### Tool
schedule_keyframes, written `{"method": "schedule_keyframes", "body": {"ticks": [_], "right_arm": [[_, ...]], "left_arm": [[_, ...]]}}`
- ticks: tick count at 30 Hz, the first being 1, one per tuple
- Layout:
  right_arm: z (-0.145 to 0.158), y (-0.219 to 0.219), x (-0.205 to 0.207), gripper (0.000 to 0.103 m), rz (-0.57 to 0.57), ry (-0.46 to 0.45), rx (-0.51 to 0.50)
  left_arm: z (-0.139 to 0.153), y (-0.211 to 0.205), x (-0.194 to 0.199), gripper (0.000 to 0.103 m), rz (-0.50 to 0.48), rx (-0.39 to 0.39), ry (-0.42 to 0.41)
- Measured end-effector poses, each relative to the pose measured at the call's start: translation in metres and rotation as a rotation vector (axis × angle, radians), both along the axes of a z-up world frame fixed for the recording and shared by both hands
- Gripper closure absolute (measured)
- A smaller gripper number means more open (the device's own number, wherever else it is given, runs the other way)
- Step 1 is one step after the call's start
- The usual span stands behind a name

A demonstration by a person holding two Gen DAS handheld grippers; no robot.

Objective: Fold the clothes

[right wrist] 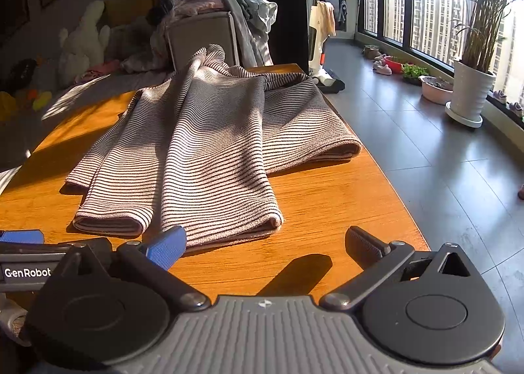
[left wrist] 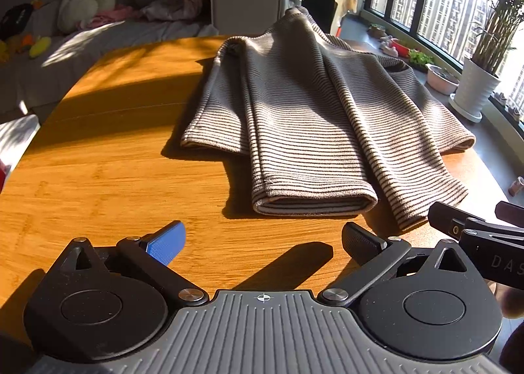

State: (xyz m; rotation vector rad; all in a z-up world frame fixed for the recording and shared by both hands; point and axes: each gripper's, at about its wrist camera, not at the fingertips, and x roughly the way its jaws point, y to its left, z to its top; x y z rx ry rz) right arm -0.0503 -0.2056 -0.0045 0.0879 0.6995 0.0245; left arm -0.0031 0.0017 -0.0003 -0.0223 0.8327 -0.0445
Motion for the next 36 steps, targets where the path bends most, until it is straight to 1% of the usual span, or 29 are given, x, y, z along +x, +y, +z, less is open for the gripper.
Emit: {"method": "schedule_keyframes", "body": {"ticks": [5,13,36], "right_arm": [[0.0001,0.0025,-0.001,0.0,0.003,0.002,-0.011],[-0.002,0.0014,0.0006,0.0,0.002,0.023,0.005],[-0.0024,-0.0011,0.0013,0.0,-0.001,0.026,0.011]], "left_arm": [[-0.0007,0.0006,0.0001,0.0,0.001,0.002,0.008],[-0.0023,0.0006,0.0012,0.0,0.004,0.005,0.009],[-0.0015,0.0012,0.0007,0.0,0.002,0.002,0.005]]}}
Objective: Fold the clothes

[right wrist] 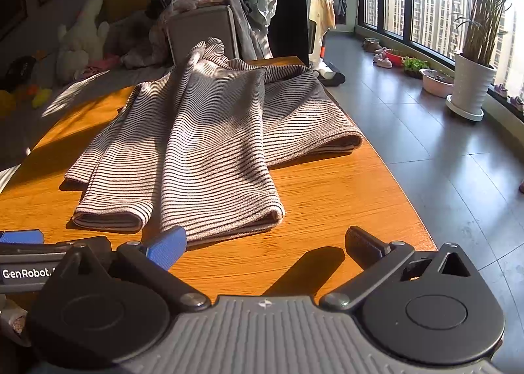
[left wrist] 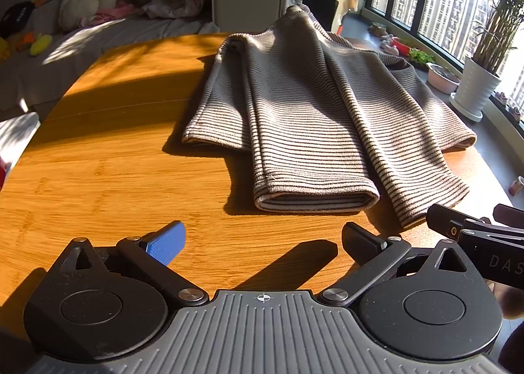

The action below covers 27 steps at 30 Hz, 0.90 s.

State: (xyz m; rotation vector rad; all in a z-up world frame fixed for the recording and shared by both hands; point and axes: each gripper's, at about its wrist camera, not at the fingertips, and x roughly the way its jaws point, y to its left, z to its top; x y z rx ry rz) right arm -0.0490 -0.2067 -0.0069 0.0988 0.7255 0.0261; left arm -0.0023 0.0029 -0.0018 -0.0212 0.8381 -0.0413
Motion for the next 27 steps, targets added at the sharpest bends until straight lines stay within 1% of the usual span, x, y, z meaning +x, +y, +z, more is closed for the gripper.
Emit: {"method": "schedule_keyframes", "body": {"ticks": [17,27], "right_arm": [[-0.0033,-0.0019,-0.0001,0.0,-0.002,0.005,0.007],[-0.0037,-0.0012,0.0031,0.0,-0.002,0.012,-0.009]], "left_arm": [[0.0002,-0.001,-0.0006,0.0,-0.001,0.005,-0.002],[-0.0001,-0.0019,0.001,0.0,-0.006,0.002,-0.004]]}}
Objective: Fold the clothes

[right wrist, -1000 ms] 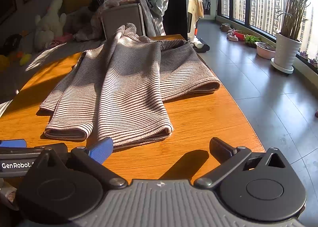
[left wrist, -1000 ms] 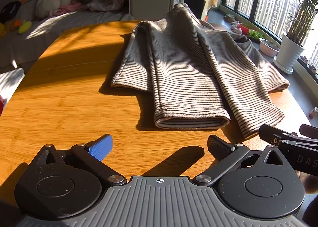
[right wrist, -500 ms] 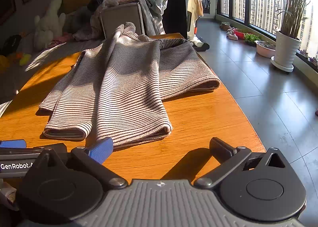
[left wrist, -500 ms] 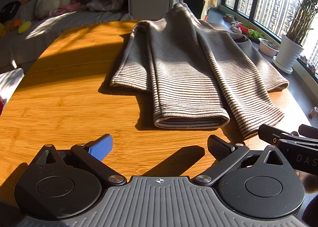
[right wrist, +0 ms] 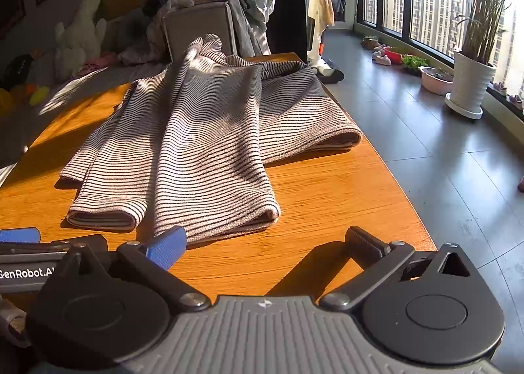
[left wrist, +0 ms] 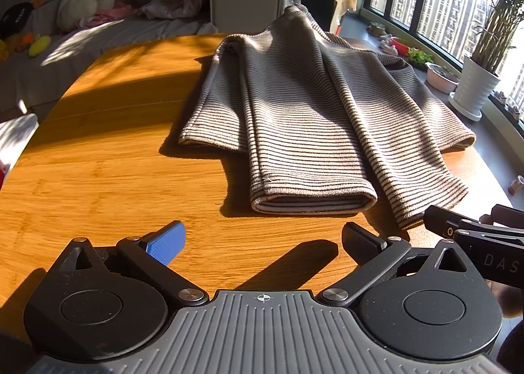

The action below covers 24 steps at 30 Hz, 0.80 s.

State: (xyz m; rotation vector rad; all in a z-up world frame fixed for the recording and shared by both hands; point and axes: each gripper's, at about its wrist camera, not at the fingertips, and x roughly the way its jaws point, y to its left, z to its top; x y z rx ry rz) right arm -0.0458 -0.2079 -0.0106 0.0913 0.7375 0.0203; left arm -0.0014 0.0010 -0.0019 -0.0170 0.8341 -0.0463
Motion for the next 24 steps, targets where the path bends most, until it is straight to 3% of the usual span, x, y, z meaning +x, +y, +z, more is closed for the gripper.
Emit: {"method": "schedule_keyframes", "body": {"ticks": [12,16,24], "right_arm": [[0.0,0.0,0.003,0.0,0.021,0.014,-0.023],[0.005,-0.006,0.011,0.0,0.021,0.011,0.003],[0.034,-0.011,0.048,0.0,0.087,-0.095,0.077]], "left_arm": [[0.001,0.001,0.004,0.0,-0.027,-0.019,-0.001],[0.012,0.003,0.01,0.0,-0.061,-0.026,-0.05],[0.032,0.019,0.071,0.0,-0.104,-0.096,-0.138]]}}
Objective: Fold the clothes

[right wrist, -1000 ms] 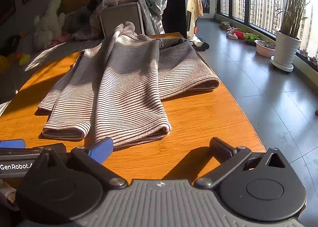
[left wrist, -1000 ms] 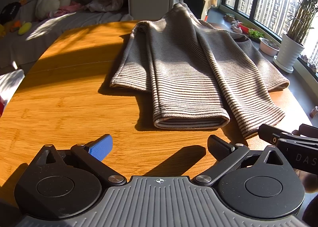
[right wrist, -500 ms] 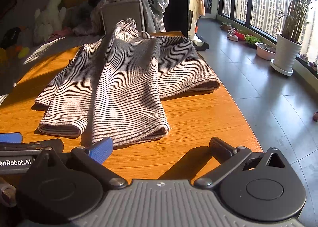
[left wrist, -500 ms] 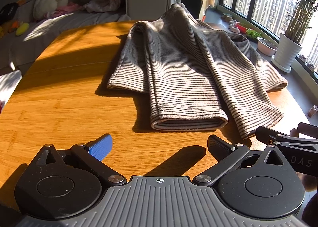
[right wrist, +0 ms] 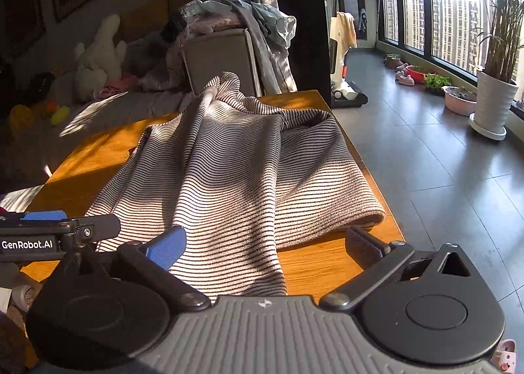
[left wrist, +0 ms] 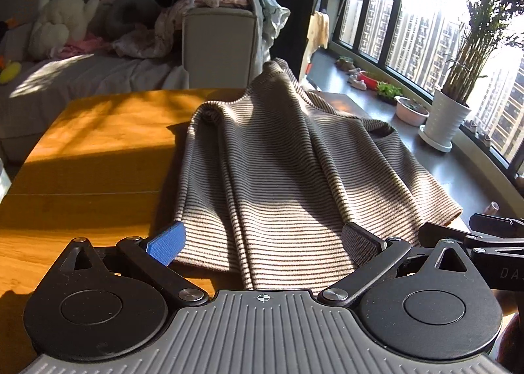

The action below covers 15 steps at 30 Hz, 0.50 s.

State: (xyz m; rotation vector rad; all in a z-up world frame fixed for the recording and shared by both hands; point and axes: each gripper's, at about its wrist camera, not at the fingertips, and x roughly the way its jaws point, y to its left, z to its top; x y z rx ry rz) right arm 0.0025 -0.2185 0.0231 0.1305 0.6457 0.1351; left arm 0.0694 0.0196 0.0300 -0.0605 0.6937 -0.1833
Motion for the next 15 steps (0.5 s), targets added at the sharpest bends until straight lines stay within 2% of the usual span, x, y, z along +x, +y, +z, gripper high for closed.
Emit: {"method": "schedule_keyframes", "body": {"ticks": [3,7,9,12,14,15], "right_arm": [[0.008,-0.002,0.031,0.0,0.026,-0.025,0.072],[0.011,0.008,0.081,0.0,0.059,-0.084,0.091],[0.006,0.011,0.105,0.0,0.077,-0.069,0.139],[-0.015,0.015,0.136,0.0,0.081,0.008,0.195],[-0.032,0.017,0.148,0.0,0.077,0.047,0.212],[-0.035,0.018,0.144,0.0,0.083,0.024,0.195]], "left_arm": [[-0.003,0.002,0.032,0.0,-0.024,-0.005,-0.008],[-0.013,-0.002,0.074,0.0,-0.063,-0.028,0.009],[-0.02,-0.004,0.089,0.0,-0.075,-0.032,0.041],[-0.032,-0.006,0.106,0.0,-0.103,-0.033,0.079],[-0.039,-0.007,0.109,0.0,-0.119,-0.015,0.052],[-0.042,-0.008,0.109,0.0,-0.129,0.0,0.042]]}}
